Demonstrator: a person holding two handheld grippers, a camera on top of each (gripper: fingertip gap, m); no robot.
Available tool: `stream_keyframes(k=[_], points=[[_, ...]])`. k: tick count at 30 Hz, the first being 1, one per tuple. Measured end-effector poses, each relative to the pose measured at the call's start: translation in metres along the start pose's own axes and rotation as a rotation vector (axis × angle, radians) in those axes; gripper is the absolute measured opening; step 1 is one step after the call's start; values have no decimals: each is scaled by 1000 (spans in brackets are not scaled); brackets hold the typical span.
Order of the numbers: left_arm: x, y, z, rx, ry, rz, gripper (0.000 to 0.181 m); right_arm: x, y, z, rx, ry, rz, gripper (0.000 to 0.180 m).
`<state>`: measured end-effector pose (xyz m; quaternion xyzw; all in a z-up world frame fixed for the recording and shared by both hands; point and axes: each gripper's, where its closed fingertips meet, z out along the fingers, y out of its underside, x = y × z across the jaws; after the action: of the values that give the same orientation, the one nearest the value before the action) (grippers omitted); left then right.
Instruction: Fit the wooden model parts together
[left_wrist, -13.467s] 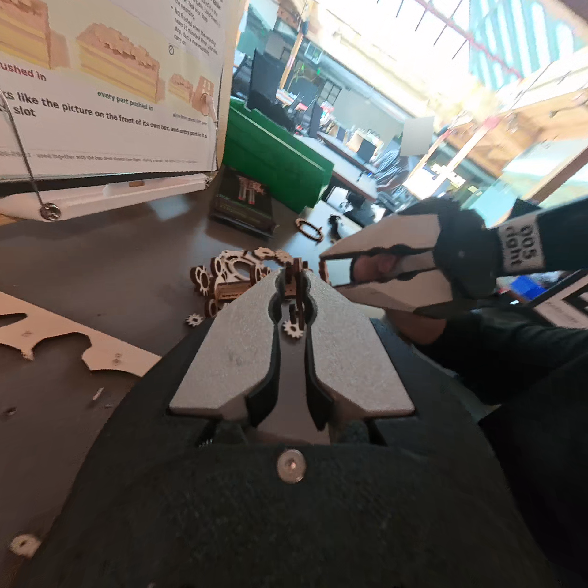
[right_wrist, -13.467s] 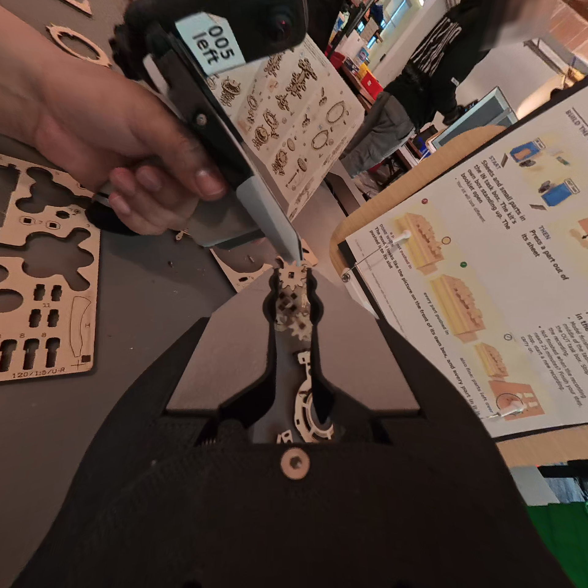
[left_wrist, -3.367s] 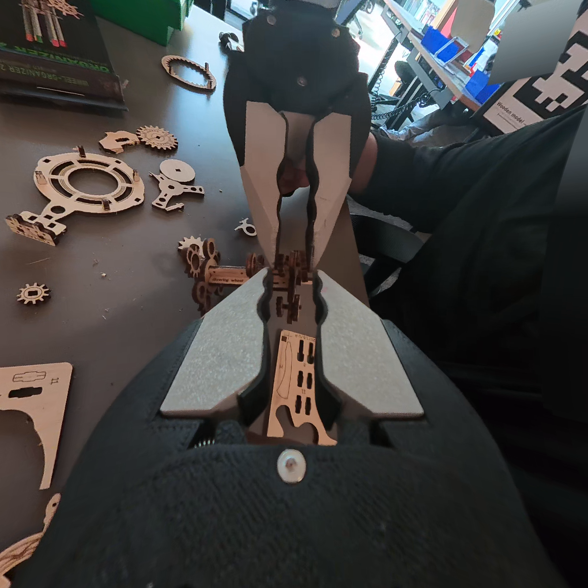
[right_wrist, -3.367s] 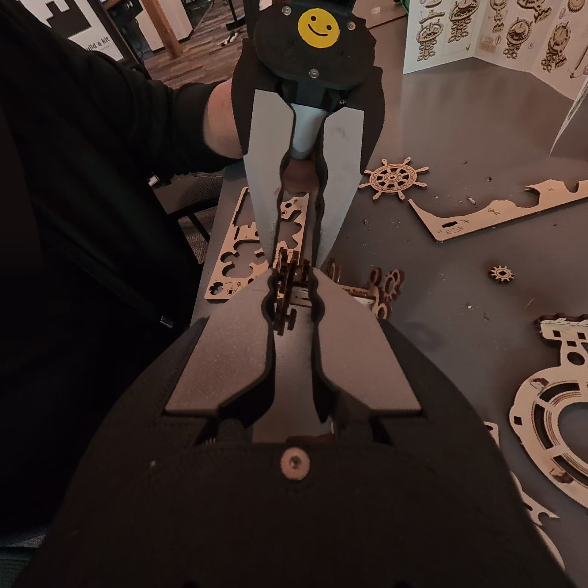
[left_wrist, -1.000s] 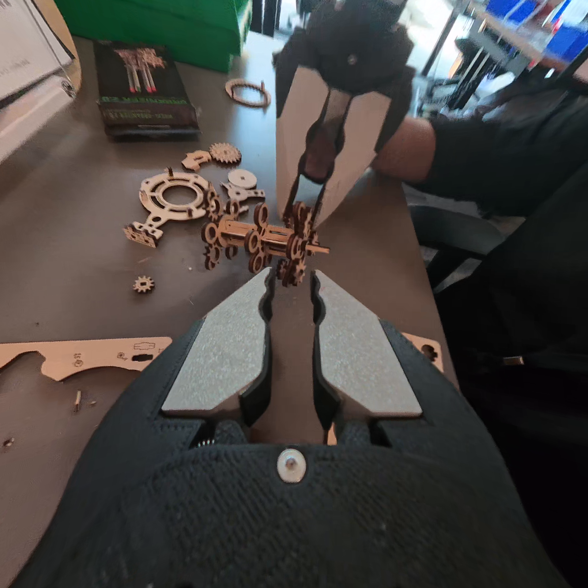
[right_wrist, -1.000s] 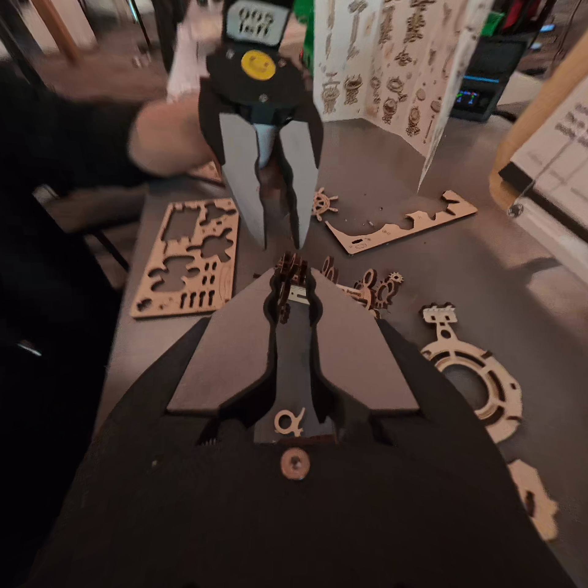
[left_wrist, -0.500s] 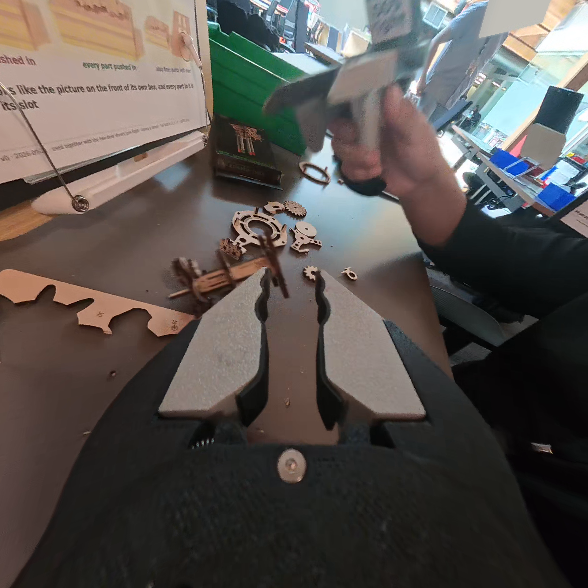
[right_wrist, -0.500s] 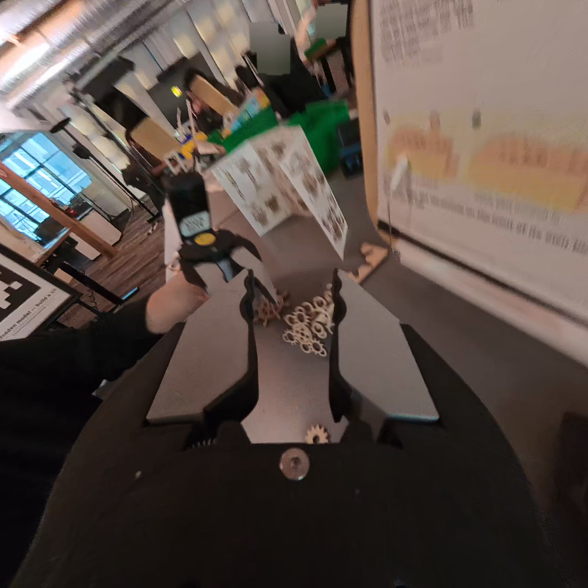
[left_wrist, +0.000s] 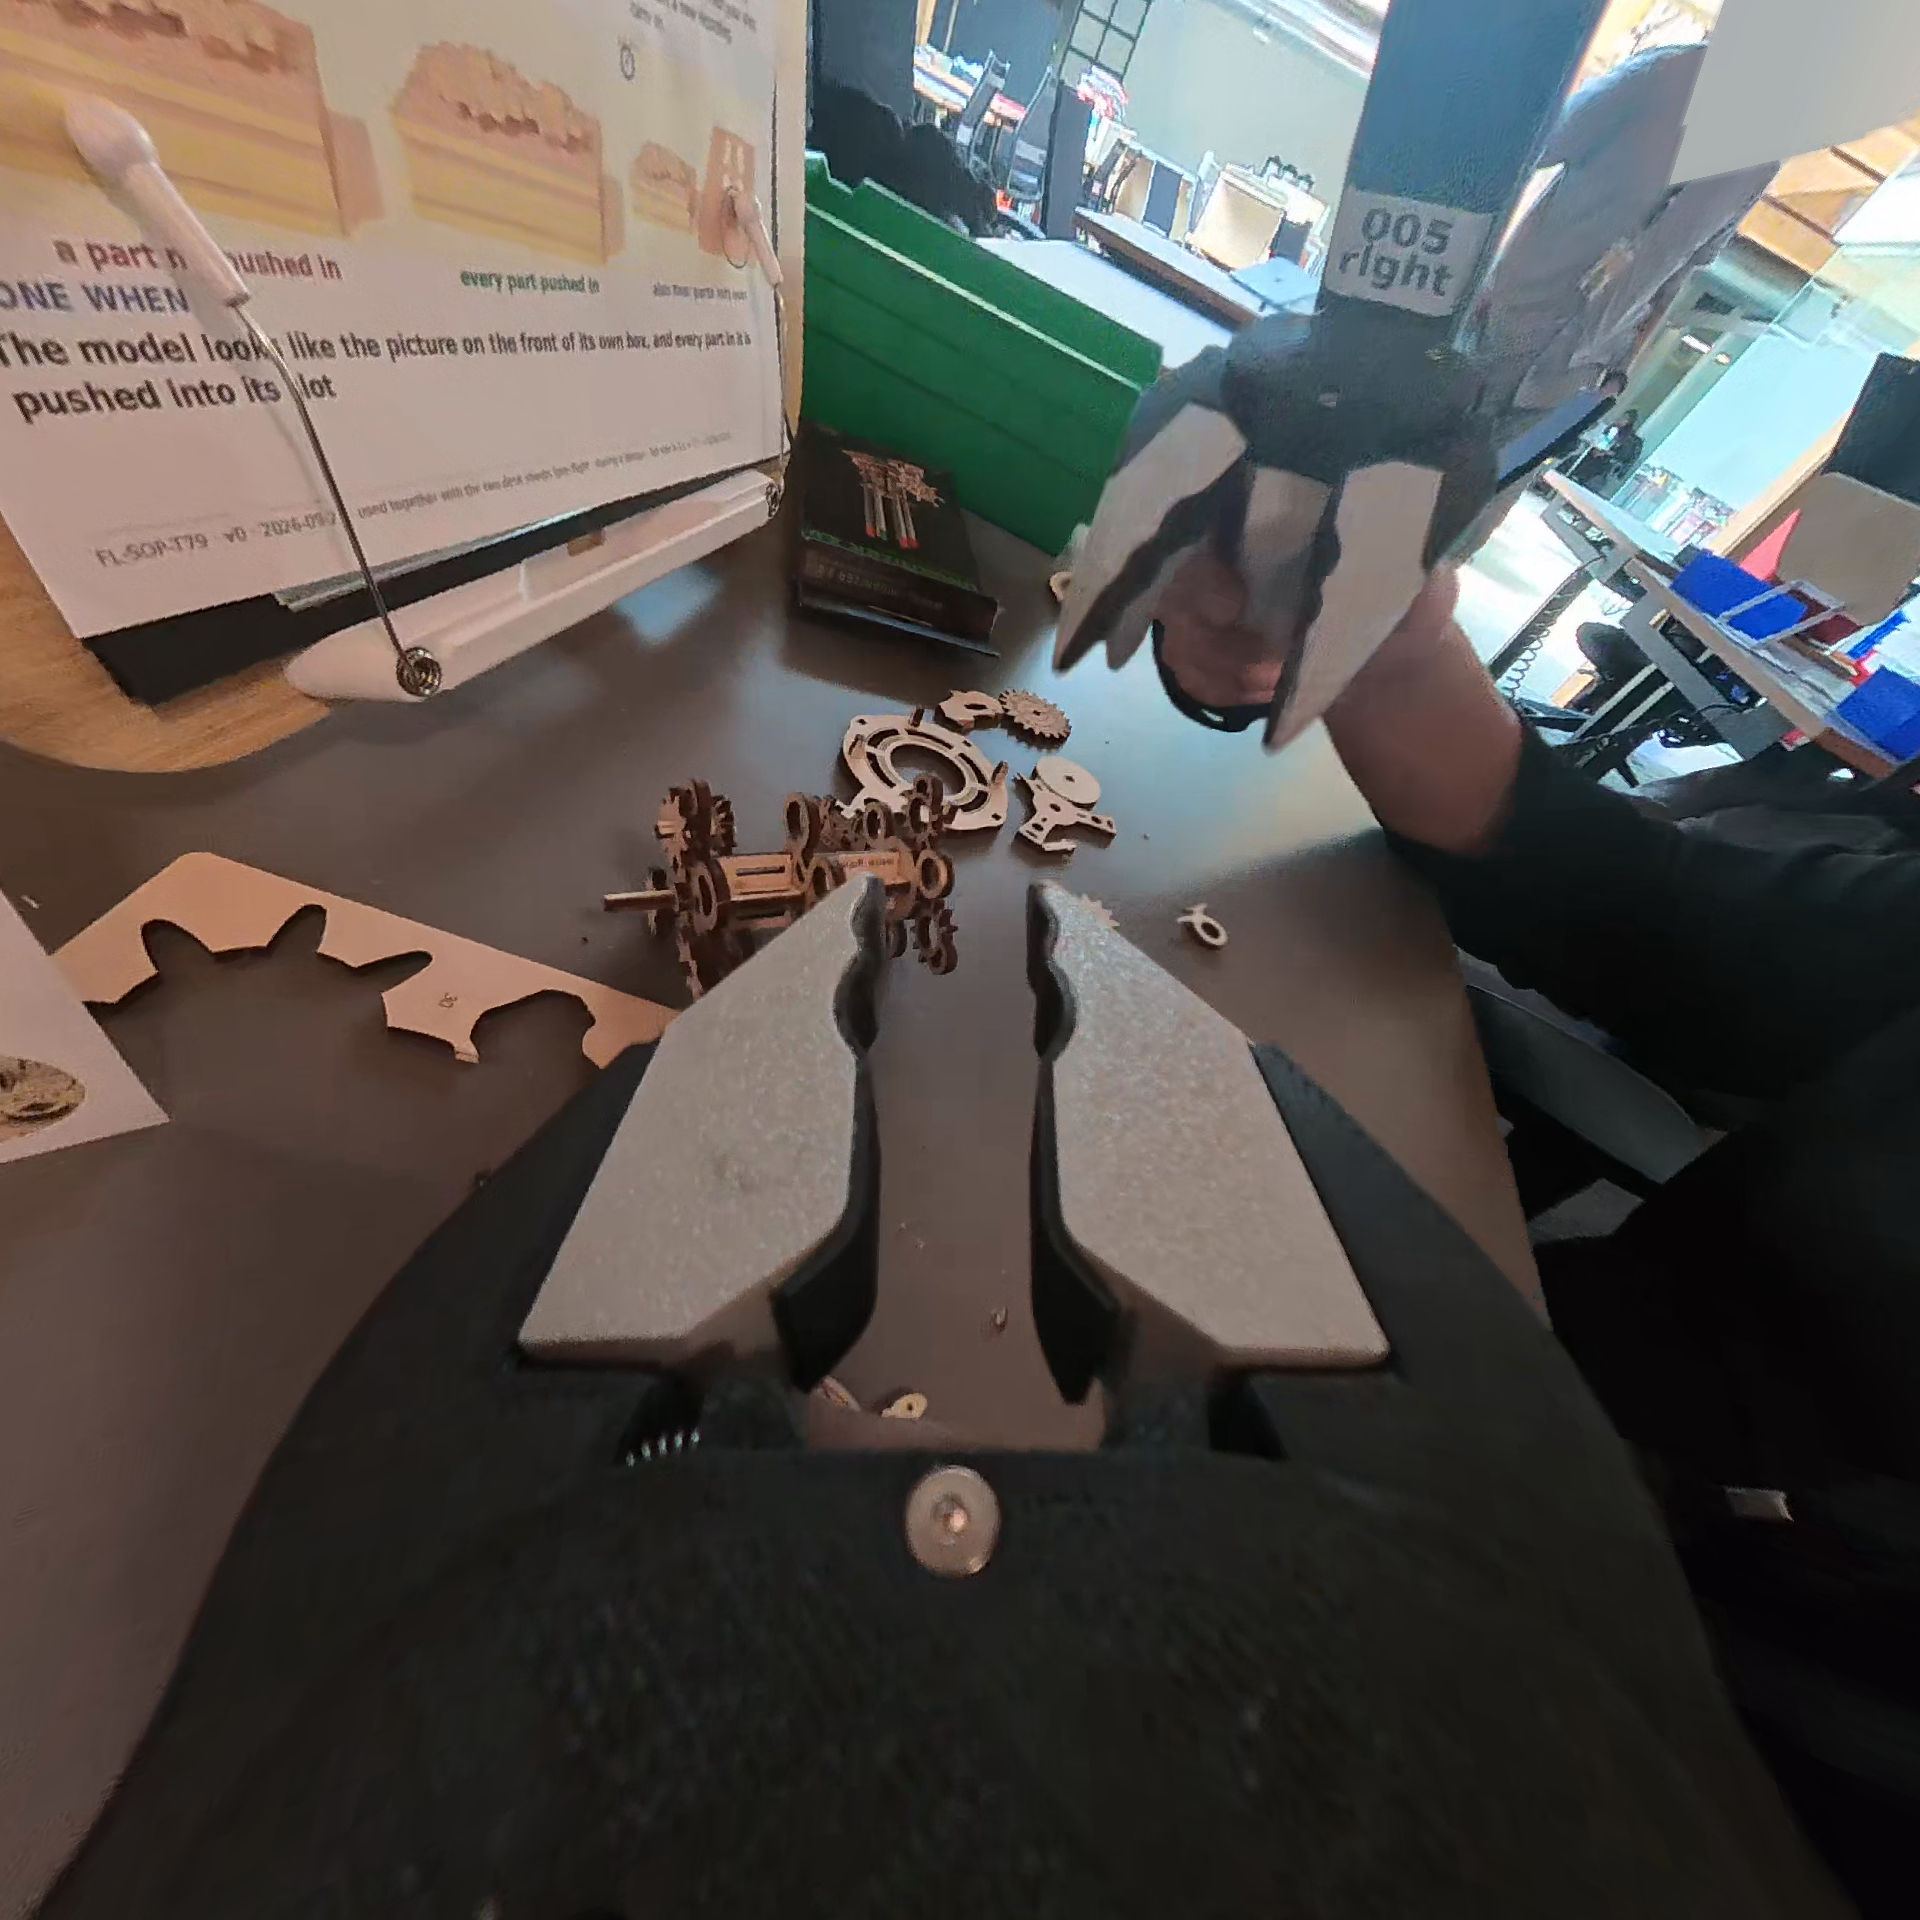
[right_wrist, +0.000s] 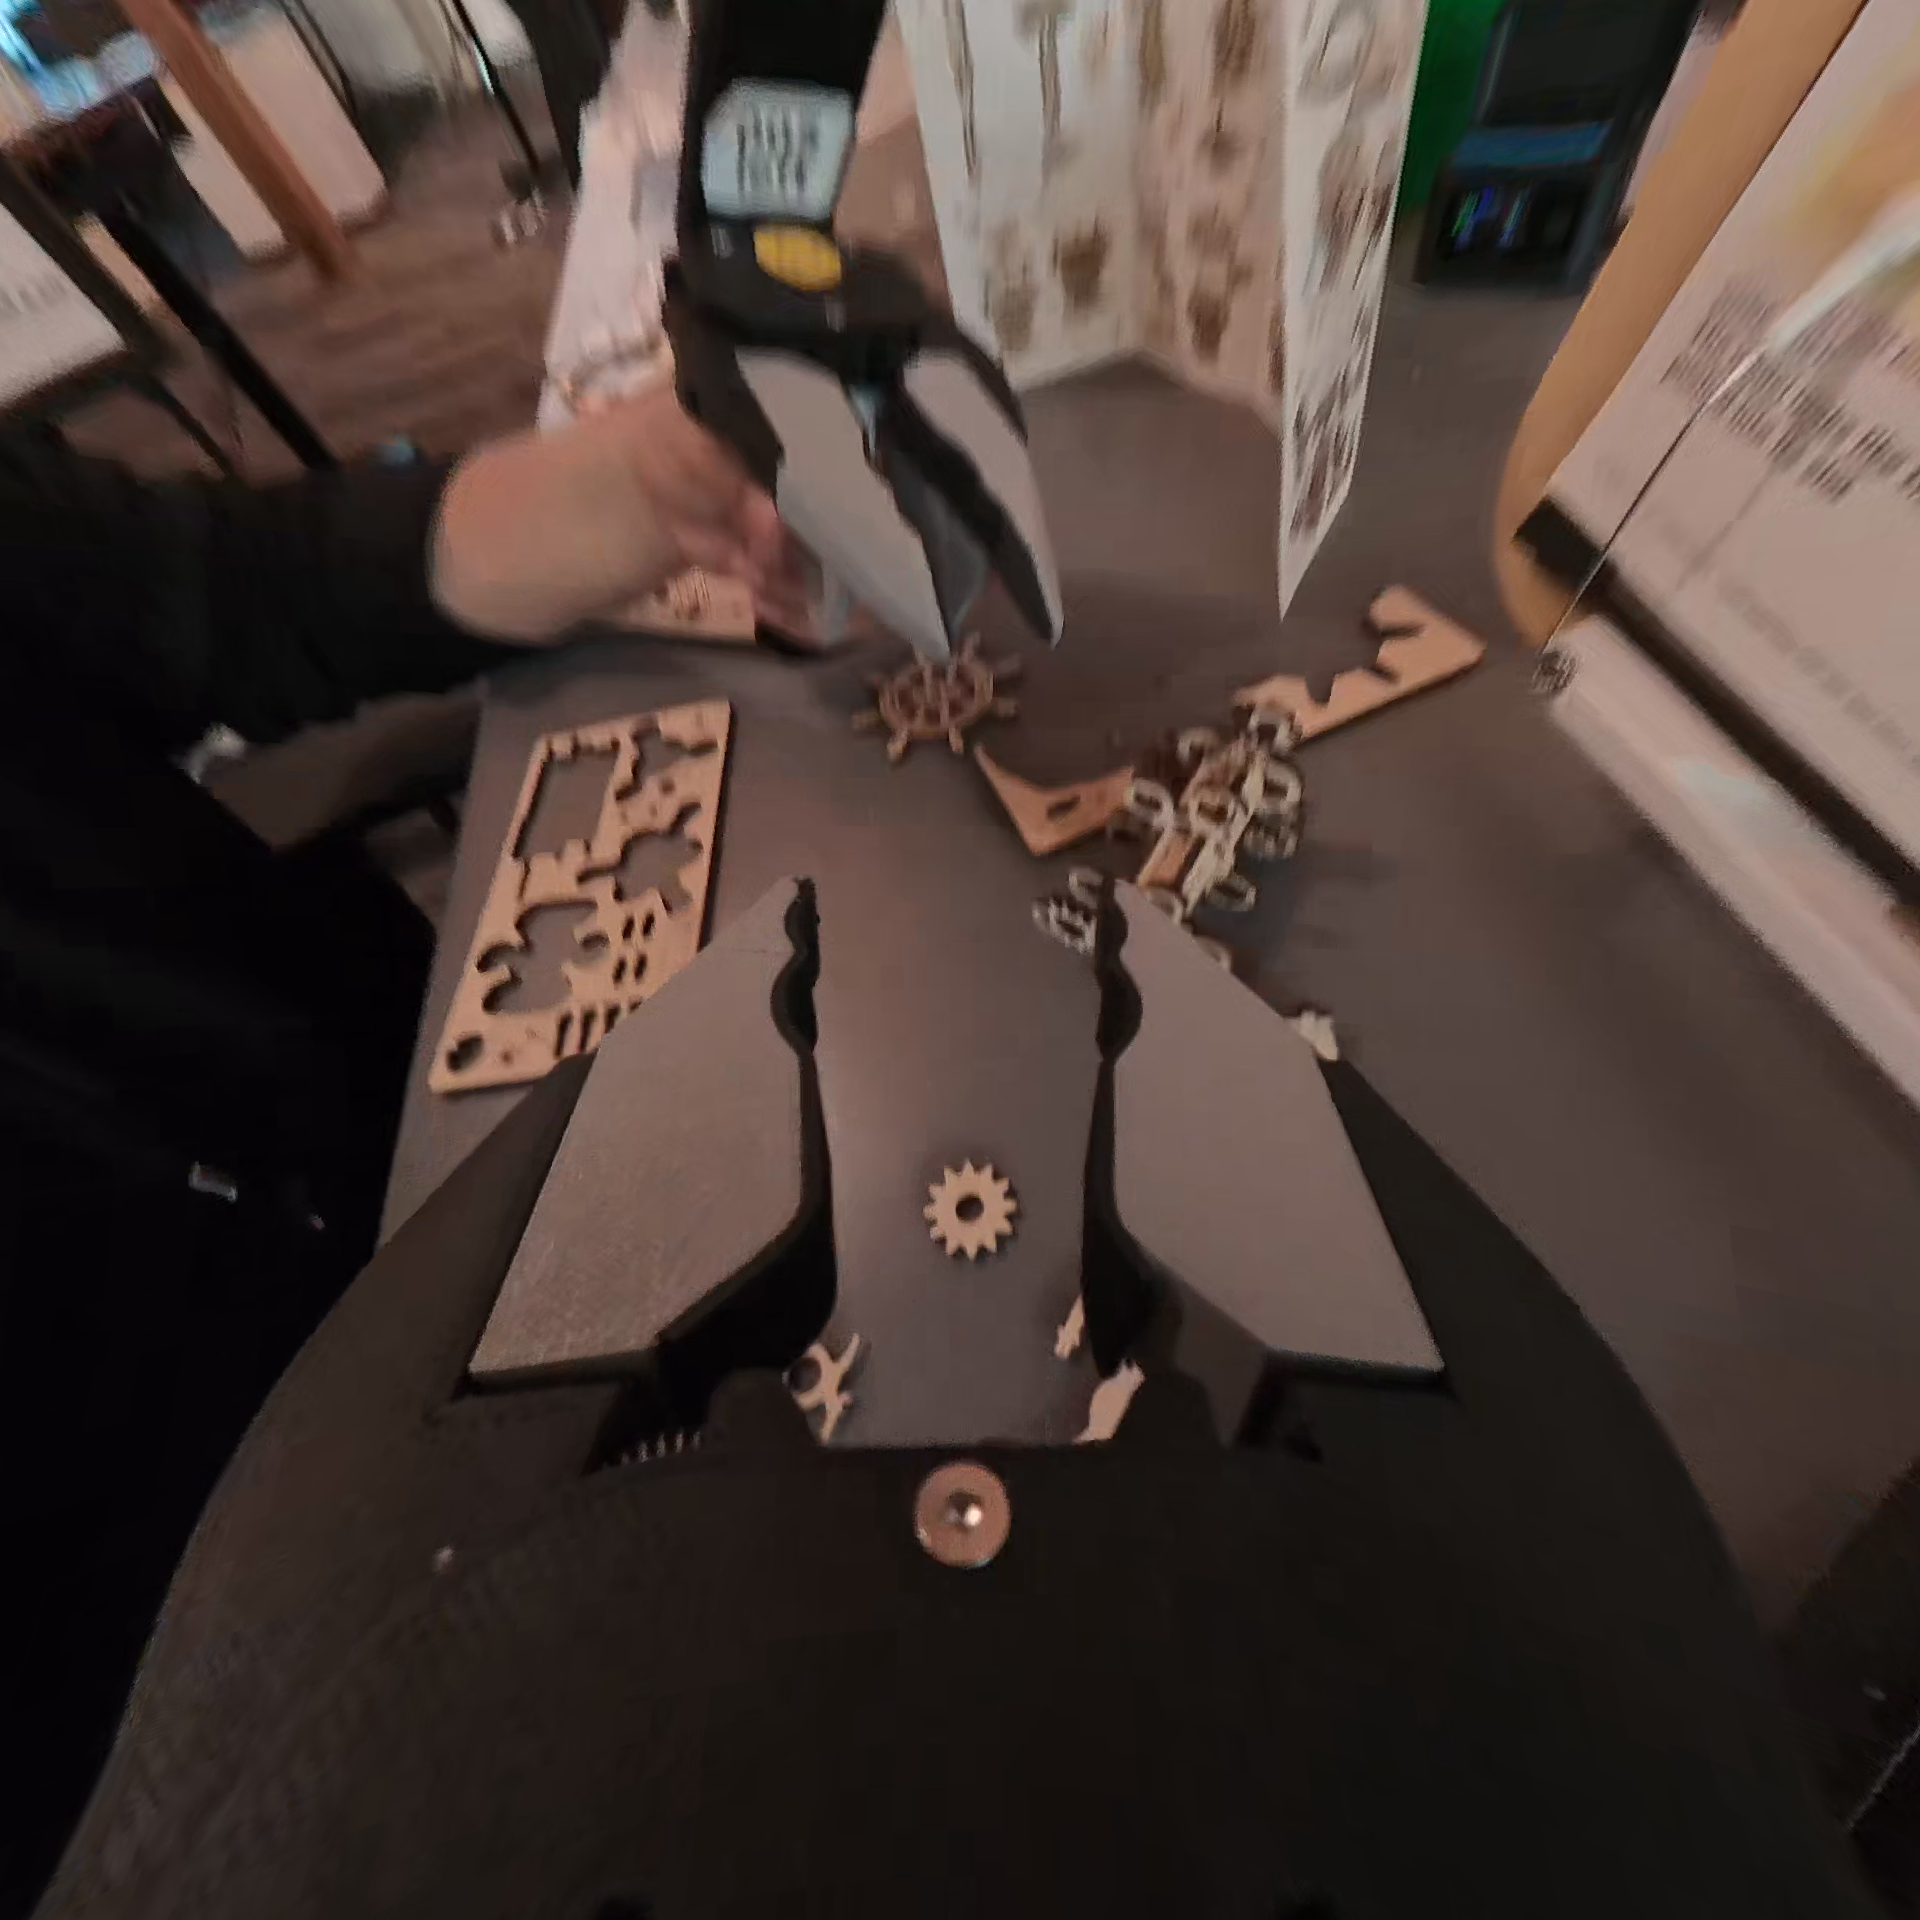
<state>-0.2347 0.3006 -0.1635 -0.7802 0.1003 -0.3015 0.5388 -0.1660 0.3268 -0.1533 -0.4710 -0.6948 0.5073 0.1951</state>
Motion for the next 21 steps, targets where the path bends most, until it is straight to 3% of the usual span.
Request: stream_keyframes(k=[6, 13, 21], points=[[-4, 10, 7, -54, -53, 26, 26, 28, 39, 11, -205, 189, -51, 54], [-48, 27, 12, -231, -364, 182, 29, 31, 26, 3, -148, 231, -50, 51], [-60, 24, 34, -311, -389, 184, 24, 39, 13, -11, -62, 265, -25, 48]])
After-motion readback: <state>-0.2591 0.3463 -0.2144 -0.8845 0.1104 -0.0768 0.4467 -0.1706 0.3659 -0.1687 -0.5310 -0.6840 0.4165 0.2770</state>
